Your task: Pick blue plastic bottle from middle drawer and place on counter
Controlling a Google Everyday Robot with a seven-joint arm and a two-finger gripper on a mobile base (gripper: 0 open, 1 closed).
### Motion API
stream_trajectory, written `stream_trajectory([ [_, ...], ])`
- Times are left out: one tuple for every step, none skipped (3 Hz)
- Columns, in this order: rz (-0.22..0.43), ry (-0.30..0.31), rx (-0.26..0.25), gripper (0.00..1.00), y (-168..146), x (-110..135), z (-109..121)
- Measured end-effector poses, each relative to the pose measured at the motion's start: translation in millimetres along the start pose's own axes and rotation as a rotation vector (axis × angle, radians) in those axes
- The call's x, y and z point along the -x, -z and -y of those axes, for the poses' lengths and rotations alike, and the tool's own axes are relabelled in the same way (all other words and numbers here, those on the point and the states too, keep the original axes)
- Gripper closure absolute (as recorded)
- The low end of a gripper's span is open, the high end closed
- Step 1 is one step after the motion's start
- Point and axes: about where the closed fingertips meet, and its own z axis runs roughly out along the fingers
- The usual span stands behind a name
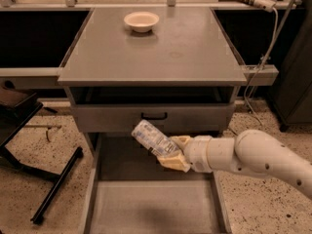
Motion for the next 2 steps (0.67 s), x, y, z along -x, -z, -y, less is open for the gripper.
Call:
stream_trajectory([
  [0.023, 0.032, -0.018, 1.00, 41, 71, 19],
  [0.045, 0.081, -0.014, 1.00, 75, 141, 30],
])
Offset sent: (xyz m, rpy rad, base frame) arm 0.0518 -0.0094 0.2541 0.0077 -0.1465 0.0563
